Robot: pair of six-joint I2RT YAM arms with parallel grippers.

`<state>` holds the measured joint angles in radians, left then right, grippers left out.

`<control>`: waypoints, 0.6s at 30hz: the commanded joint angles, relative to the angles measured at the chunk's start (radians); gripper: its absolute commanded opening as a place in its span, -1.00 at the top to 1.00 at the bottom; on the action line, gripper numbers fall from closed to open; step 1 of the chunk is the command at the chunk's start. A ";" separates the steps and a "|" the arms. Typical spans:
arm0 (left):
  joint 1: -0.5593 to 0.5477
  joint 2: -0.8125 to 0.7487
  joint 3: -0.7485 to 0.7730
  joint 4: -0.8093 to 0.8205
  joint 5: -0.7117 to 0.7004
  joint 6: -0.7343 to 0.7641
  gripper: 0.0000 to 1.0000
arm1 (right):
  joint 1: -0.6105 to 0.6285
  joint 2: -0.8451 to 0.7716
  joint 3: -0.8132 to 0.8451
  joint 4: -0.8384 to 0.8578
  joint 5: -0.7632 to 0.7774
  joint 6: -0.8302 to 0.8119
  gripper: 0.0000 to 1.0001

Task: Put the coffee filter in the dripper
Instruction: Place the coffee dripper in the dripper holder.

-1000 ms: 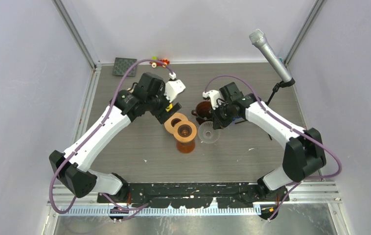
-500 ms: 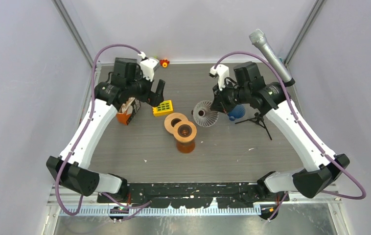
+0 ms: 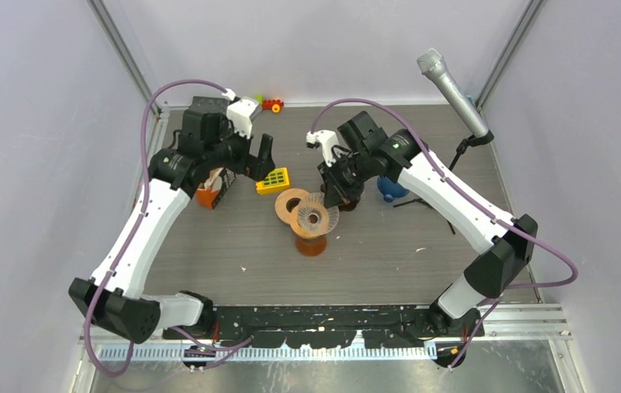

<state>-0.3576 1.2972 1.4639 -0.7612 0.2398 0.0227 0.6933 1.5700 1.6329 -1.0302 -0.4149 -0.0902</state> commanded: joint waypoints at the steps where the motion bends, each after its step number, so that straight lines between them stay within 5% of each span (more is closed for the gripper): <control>1: 0.008 -0.093 -0.068 0.097 -0.003 -0.007 -0.99 | 0.015 0.020 0.087 -0.003 -0.028 0.049 0.99; 18: 0.007 -0.176 -0.188 0.104 0.058 0.018 -0.99 | 0.021 0.123 0.136 -0.041 0.005 0.060 0.99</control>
<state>-0.3576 1.1568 1.2762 -0.6888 0.2657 0.0299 0.7097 1.6913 1.7245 -1.0599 -0.4114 -0.0422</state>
